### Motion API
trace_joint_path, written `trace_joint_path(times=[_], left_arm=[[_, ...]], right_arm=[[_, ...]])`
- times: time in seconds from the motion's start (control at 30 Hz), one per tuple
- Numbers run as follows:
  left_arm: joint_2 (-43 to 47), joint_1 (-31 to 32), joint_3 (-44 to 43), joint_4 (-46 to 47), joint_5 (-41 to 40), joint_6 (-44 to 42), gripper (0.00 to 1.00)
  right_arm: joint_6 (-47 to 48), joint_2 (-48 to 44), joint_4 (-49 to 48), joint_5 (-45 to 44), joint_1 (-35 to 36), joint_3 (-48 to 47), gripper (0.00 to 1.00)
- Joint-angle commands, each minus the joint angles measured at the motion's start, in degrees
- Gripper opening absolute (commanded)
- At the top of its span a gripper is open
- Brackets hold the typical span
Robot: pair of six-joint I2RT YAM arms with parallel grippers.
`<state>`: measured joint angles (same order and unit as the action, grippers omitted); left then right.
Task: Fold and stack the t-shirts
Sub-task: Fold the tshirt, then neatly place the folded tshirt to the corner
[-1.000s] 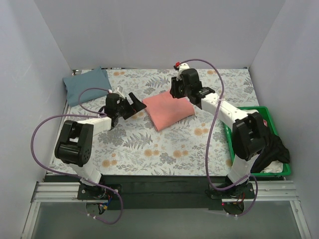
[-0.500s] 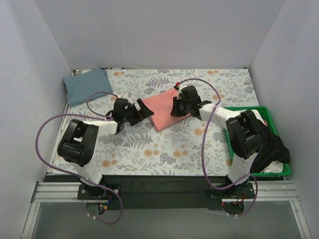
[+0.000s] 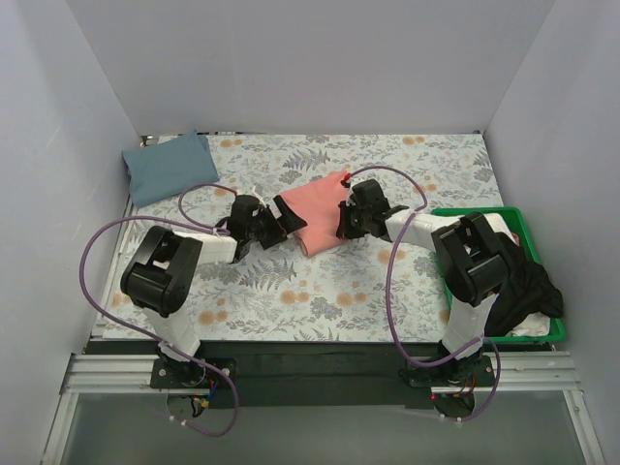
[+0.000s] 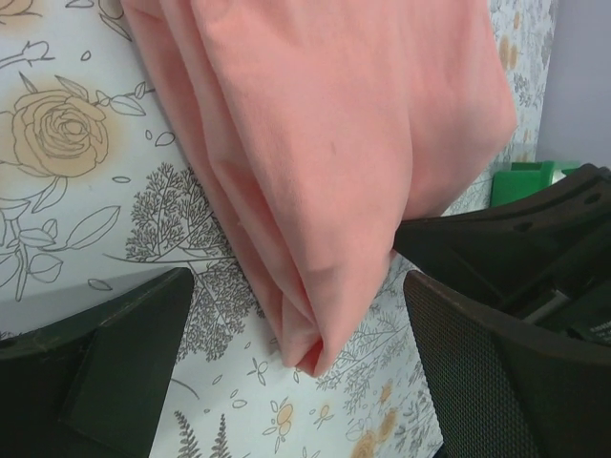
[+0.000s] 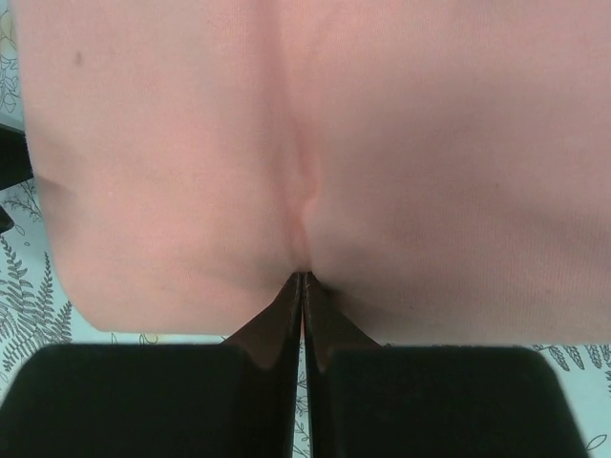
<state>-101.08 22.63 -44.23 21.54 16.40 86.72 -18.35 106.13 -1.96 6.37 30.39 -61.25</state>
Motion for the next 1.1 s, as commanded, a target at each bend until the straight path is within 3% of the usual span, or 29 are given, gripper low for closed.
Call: trace_joint_path(times=[0.0,0.23,0.67,0.93,1.03,1.07], left_arm=[[-2.5,1.4,-1.1,-2.7,-4.7,1.1,0.92],[-5.6,3.4,-2.6,-3.3,-8.9,3.1,0.9],[-13.8,6.3,-7.5,-4.0,-11.1,3.2,0.61],[-15.5,6.9,-9.7,-3.8,-11.4,2.0,0.34],[-15.6,6.8,-10.9,-5.4,-13.6,0.1,0.0],[-15.6,6.7,-12.1,-6.0,-14.1,-0.6,0.0]], right_arm=[[0.0,-1.1,1.5,-1.6,-0.3,1.6,0.05],[0.2,-1.2,1.4,0.7,-0.2,2.0,0.03],[0.5,-2.6,1.3,2.3,-0.2,3.0,0.01],[0.9,-2.8,1.1,2.8,-0.3,3.2,0.01],[1.2,-3.7,1.1,2.5,-0.3,3.6,0.01],[1.2,-4.3,1.2,3.2,-0.4,3.7,0.01]])
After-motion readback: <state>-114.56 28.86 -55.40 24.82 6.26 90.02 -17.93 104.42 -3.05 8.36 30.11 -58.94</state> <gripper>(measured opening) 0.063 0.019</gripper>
